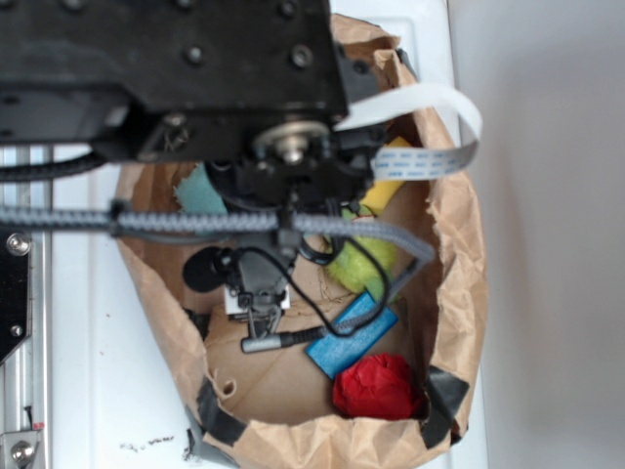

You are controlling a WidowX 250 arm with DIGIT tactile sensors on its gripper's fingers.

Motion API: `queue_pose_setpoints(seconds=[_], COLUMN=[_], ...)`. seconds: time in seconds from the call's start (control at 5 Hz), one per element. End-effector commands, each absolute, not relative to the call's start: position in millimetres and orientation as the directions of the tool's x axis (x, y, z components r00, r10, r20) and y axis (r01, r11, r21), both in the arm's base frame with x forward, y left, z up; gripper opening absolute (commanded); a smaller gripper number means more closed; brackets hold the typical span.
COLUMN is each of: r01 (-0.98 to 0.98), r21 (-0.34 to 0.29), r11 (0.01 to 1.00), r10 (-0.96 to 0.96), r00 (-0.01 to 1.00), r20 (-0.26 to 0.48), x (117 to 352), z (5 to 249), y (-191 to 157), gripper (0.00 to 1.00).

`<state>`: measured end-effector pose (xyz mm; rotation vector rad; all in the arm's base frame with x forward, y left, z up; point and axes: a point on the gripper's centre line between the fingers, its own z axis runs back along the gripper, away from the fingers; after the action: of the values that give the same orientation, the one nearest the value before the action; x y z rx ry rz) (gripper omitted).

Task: Grab the blue cloth.

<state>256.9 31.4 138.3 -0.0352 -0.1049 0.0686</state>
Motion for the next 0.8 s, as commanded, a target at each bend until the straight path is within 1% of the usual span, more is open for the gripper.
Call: queue_pose_setpoints(seconds=[0.0, 0.2, 0.4, 0.6], r01=[-0.015, -0.011, -0.017, -0.002], r21=[0.061, 0.086, 0.106, 0.117], r11=[0.998, 0.996, 0.994, 0.993], r10=[0.011, 0.005, 0.008, -0.007], r00=[0.998, 0.998, 0.996, 0.997], r20=[0.056, 0.067, 0.084, 0.082], x=[265, 270, 294, 302], z=[99, 87, 73, 65], y=[25, 26, 34, 39], gripper=[1.00, 1.00, 1.00, 1.00])
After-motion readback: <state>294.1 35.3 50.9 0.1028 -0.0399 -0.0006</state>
